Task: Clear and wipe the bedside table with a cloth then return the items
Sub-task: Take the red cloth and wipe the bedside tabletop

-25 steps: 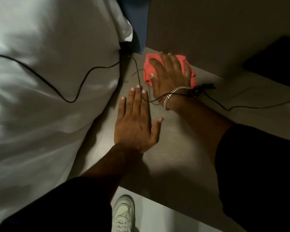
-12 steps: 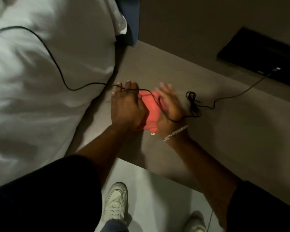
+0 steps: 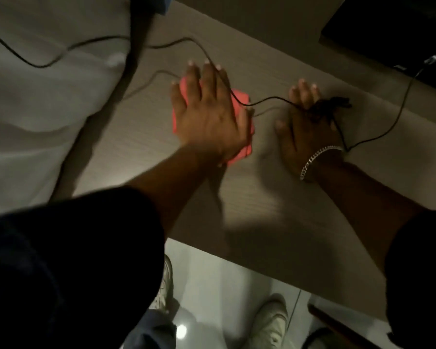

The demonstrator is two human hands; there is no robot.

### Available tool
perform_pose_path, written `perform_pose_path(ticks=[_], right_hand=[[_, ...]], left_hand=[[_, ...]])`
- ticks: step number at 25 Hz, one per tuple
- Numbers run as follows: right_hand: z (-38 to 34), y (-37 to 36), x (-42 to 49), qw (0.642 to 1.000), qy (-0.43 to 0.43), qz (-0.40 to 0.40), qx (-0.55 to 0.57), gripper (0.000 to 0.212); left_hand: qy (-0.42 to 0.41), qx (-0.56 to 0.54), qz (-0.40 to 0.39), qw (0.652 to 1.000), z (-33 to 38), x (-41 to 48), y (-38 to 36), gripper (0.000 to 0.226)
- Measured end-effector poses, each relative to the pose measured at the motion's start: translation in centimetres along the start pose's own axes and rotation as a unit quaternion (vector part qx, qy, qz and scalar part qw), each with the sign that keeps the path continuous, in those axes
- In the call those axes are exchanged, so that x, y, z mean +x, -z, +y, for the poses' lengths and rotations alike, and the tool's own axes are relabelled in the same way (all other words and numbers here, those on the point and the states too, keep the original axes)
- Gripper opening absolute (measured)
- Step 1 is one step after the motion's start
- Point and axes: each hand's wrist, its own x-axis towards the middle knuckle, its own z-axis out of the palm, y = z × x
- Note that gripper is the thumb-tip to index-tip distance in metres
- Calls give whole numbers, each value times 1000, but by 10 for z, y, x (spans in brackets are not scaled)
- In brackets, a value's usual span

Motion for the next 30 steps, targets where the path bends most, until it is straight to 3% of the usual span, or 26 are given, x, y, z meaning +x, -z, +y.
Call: perform_pose_path(ticks=[6, 10, 14, 16, 24, 27, 30], right_hand=[[-2, 1, 5, 1000, -5, 5, 18, 64], [1, 10, 9, 999, 3, -50, 21, 71], [-3, 11, 5, 999, 11, -47, 1, 71], [0, 10, 6, 999, 18, -40, -10, 70], [5, 8, 3, 999, 14, -25, -16, 68], [1, 6, 1, 999, 14, -25, -15, 68], [2, 8, 0, 1000, 9, -25, -11, 66]], left_hand=[[-76, 49, -21, 996, 14, 25, 2, 82], [-117, 9, -30, 993, 34, -43, -2, 77], [-224, 26, -62, 972, 39, -130, -20, 79], [-251, 16, -28, 967, 16, -122, -23, 79], [-40, 16, 45, 998, -147, -71, 12, 81], [26, 20, 84, 996, -143, -87, 5, 77], [1, 26, 94, 995, -101, -120, -2, 74]])
